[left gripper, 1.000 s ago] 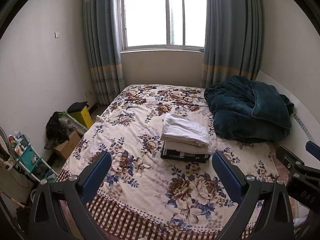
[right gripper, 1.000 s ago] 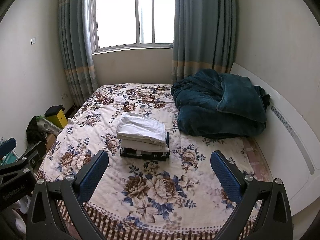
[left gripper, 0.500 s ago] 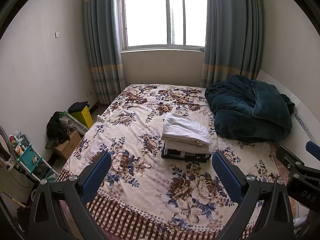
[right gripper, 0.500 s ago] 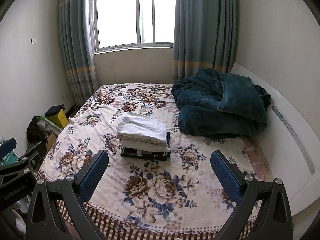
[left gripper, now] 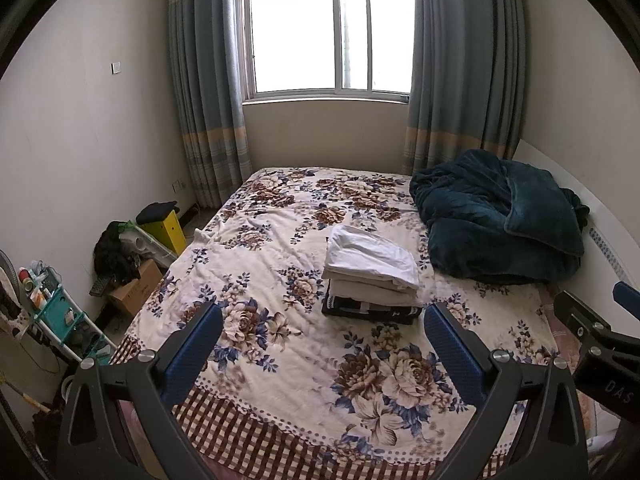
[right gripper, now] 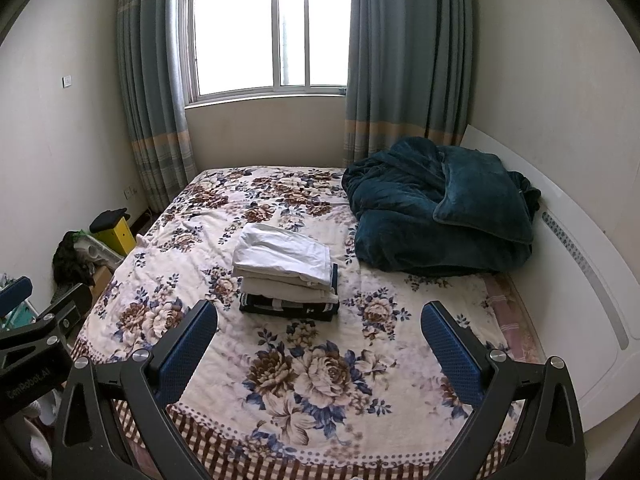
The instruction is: Fold small clothes
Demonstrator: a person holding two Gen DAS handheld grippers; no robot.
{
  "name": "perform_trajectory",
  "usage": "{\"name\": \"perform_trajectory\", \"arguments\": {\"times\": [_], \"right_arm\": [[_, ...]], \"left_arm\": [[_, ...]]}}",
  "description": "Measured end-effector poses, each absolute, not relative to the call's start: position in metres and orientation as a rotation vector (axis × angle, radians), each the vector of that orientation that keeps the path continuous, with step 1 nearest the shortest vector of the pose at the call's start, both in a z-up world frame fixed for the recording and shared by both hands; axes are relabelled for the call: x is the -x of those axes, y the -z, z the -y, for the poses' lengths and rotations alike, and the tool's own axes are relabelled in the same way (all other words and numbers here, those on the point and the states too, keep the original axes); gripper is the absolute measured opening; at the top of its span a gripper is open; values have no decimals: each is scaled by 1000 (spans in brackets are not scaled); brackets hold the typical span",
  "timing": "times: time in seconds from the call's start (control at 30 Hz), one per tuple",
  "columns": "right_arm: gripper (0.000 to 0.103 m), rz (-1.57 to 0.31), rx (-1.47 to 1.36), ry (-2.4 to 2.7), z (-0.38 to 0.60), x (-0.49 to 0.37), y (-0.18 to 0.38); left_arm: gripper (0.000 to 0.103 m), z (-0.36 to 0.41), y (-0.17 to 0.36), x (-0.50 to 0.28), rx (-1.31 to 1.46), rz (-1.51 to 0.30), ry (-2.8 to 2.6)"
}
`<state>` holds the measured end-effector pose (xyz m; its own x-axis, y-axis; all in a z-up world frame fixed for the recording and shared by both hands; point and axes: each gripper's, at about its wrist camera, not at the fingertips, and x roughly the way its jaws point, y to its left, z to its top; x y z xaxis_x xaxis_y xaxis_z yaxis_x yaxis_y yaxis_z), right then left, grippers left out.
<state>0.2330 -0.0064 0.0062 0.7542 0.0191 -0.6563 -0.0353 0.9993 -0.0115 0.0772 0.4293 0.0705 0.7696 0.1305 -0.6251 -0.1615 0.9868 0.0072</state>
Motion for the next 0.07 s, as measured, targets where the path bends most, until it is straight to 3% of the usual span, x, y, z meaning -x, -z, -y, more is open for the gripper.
{"name": "perform_trajectory", "arguments": {"times": [0.07], "right_arm": [[103,-715,22,-26,5,-232,-6]], "left_arm": [[103,-427,-70,-73,50,-669,-158]]}}
